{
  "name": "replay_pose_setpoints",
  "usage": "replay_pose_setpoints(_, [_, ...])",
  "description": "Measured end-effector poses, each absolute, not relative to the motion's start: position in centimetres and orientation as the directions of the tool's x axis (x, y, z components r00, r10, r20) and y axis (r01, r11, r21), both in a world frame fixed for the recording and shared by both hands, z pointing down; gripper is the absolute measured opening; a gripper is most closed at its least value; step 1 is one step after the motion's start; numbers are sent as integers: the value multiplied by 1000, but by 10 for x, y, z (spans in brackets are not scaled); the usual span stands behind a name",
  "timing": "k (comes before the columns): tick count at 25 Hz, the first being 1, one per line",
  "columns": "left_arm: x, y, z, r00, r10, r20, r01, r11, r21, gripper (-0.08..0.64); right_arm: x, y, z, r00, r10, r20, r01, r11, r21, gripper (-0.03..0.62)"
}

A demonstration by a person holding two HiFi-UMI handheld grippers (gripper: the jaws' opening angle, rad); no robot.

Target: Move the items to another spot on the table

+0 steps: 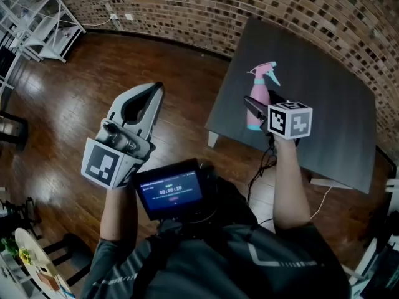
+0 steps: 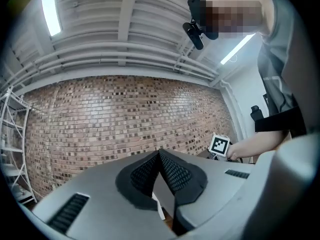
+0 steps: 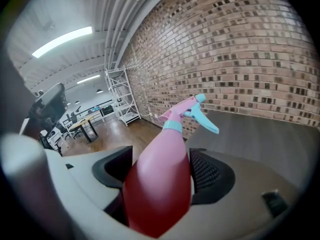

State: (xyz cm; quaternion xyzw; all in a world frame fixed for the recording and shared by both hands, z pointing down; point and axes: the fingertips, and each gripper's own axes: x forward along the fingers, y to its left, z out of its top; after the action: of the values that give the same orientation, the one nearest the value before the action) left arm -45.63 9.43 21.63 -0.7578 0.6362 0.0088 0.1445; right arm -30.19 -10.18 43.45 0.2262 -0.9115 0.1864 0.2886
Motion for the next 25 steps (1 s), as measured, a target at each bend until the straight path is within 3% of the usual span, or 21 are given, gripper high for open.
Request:
replay_pose_setpoints(13, [-489, -60, 233, 369, -915, -161, -925, -344, -163, -3, -338, -213, 495, -644, -321, 694, -639, 724, -258, 367])
replay_pose_setpoints(25, [-520, -168, 247, 514, -845, -144, -856, -496, -146, -3, -397, -261, 620, -519, -175, 837, -735, 591, -332, 367])
